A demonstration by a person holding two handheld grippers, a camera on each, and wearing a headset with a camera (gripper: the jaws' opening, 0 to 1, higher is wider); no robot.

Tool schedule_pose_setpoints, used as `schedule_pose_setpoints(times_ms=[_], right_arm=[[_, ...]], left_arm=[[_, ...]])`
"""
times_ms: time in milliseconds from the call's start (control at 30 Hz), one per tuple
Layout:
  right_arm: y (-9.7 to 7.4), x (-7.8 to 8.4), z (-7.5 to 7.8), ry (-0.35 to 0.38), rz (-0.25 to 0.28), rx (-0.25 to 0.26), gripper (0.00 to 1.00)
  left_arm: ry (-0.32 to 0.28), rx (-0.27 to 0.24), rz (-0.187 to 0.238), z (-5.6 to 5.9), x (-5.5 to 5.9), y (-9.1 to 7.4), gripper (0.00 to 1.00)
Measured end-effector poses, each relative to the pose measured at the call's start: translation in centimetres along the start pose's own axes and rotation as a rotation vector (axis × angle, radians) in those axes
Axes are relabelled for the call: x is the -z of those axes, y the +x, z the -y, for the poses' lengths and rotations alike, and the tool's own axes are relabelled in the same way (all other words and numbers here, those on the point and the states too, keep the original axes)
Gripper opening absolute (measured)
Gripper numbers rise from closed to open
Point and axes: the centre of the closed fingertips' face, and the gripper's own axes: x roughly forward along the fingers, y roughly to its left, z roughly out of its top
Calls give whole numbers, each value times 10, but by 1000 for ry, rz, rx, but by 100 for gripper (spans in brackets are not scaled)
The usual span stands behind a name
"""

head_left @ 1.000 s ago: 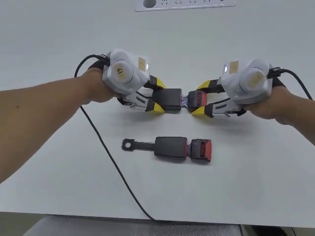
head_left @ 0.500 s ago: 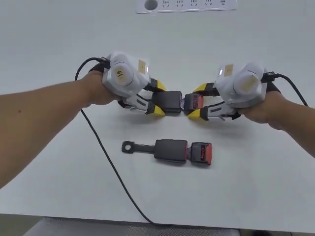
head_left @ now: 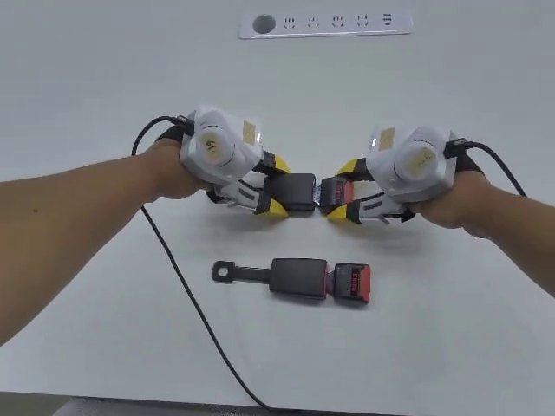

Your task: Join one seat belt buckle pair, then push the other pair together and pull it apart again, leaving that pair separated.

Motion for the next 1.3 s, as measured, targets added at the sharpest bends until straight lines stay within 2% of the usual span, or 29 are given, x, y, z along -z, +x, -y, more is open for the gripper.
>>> schedule_pose_setpoints(times_ms=[700,1000,1300], right_arm=[[-1,2,0,-11,-2,-1,35],[-9,13,5,-17,-18,-4,36],[-12,16,4,-17,-9,-10,36]], left_arm=[[13,11,-9,-2,2,2,34],[11,14,-5,-1,2,2,35],[8,11,-7,0,1,2,35]])
